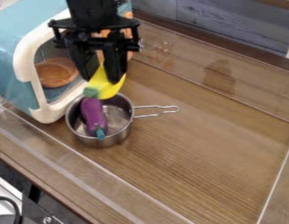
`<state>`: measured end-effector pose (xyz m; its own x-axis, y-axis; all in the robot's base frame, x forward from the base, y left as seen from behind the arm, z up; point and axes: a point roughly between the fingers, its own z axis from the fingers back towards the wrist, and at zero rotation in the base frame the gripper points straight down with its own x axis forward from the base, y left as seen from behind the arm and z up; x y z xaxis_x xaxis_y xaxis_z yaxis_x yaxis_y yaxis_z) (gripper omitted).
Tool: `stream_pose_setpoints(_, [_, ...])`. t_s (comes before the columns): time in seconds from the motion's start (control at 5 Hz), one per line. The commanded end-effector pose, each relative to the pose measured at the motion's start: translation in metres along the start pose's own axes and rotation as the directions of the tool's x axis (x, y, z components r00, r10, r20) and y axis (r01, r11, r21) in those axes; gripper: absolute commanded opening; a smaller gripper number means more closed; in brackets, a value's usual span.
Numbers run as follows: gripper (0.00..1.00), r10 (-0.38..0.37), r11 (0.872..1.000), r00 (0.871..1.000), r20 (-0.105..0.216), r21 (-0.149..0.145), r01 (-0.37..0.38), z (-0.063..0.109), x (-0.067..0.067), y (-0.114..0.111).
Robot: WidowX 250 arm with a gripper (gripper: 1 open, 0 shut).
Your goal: Put the banana in the silver pot
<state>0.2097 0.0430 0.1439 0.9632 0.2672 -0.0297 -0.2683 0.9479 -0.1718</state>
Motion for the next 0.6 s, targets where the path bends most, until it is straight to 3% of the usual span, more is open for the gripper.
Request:
stream_pose_setpoints(0.0, [0.0,-0.028,1.0,0.999,0.041,0.008,0.027,0.0123,0.011,-0.0037])
stream_pose_setpoints(0.4, [0.0,0.0,1.0,0.999,0.045,0.011,0.0,0.0081,0.0034,-0.0011])
